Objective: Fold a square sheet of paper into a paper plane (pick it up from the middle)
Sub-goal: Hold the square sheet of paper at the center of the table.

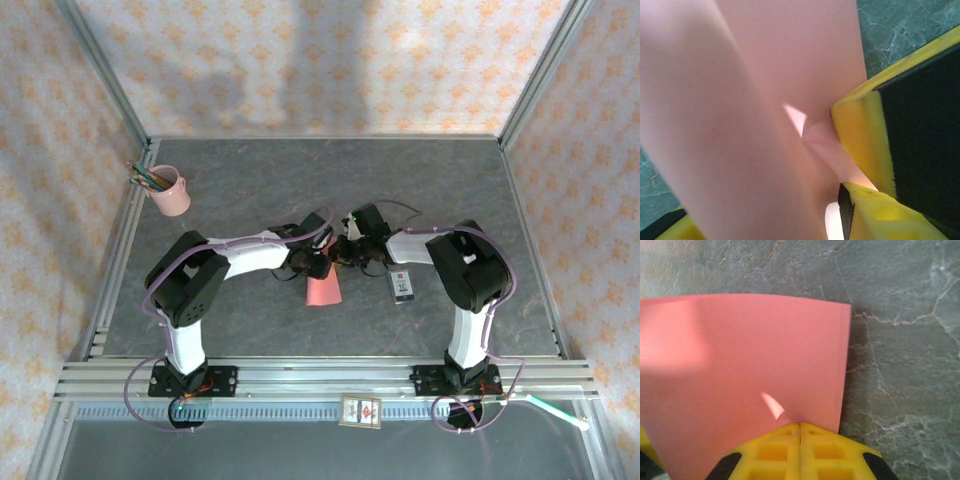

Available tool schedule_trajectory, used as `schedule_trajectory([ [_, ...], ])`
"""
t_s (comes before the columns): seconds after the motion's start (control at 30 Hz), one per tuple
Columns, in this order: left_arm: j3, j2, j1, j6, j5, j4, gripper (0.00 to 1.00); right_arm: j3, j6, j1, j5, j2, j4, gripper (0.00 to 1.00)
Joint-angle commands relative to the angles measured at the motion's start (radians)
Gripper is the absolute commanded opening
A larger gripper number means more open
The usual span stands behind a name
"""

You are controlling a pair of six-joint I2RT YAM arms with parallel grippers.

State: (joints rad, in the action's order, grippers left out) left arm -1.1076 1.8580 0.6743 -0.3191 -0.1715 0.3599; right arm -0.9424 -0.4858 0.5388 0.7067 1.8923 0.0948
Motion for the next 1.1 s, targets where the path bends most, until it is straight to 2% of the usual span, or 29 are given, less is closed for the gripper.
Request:
schedule_trajectory([
  [0.0, 0.026, 0.018, -0.056, 0.017, 0.161, 0.166, 0.49, 0.033, 0.037, 0.0, -0.163, 0.067, -0.11, 0.05],
  [0.43, 0.107, -0.096, -0.059, -0.023, 0.052, 0.155, 0.52, 0.01, 0.059, -0.002, -0.171, 0.064, -0.13, 0.05],
  [0.67, 0.105, -0.115, -0.058, -0.039, 0.052, 0.141, 0.52, 0.011, 0.067, -0.001, -0.171, 0.062, -0.133, 0.05],
  [1.07, 0.094, -0.269, -0.055, -0.126, 0.032, 0.111, 0.52, 0.01, 0.072, 0.0, -0.17, 0.06, -0.133, 0.04],
])
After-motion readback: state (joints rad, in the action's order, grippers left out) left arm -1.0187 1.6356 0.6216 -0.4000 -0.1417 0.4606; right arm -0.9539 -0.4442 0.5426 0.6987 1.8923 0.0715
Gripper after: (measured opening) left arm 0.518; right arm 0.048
